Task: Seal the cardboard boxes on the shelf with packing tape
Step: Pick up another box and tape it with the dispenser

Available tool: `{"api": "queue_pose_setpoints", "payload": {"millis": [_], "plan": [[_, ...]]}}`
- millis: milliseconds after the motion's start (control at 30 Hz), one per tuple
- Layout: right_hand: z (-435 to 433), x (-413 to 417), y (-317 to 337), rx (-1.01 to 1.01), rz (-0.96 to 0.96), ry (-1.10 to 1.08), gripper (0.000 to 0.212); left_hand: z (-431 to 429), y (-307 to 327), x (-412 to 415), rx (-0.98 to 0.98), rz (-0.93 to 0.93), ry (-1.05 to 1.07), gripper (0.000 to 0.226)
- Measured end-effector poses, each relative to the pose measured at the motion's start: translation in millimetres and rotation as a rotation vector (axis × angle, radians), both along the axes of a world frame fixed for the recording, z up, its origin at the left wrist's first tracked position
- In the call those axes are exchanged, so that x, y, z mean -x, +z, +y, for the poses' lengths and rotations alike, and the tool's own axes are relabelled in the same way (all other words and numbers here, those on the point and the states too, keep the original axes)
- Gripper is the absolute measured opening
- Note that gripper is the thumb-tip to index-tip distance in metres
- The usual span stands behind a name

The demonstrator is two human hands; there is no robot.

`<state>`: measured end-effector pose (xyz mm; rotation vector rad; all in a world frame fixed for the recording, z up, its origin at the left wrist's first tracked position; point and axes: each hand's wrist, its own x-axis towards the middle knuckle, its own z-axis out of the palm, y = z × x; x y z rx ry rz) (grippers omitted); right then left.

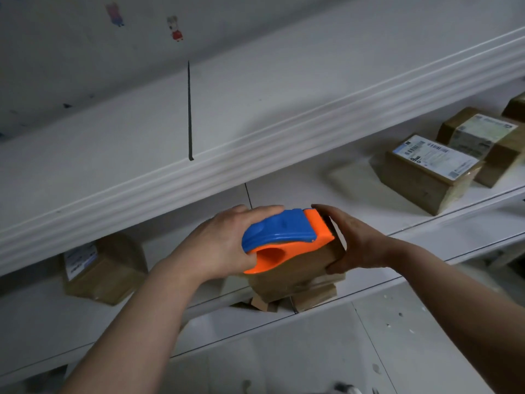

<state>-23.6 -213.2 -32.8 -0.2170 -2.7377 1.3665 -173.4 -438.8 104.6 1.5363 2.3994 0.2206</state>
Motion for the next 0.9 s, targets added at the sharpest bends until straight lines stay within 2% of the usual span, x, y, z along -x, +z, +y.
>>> {"api": "queue_pose_setpoints", "payload": {"millis": [267, 533, 700, 800, 867, 900], "plan": [[6, -4, 0, -0.005, -0.035, 0.019, 0.120, -126, 12, 58, -0.099, -0.233, 0.283, 0.103], [2, 0, 1, -0.067, -0.037, 0.040, 0.118, -142, -1, 70, -0.080, -0.156, 0.261, 0.102], [0, 1, 4, -0.074, -0.052, 0.042, 0.115, -132, -28, 63, 0.028, -0.082, 0.236, 0.097], [0, 3, 7, -0.094, -0.089, 0.043, 0.118, -123, -42, 59, 0.010, -0.050, 0.243, 0.097], [0, 6, 14, -0.168, -0.151, 0.042, 0.122, -122, -46, 58, 0.000, -0.052, 0.263, 0.095], [-4, 8, 18, -0.292, -0.203, 0.044, 0.123, -123, -46, 58, -0.005, -0.055, 0.268, 0.095]]}}
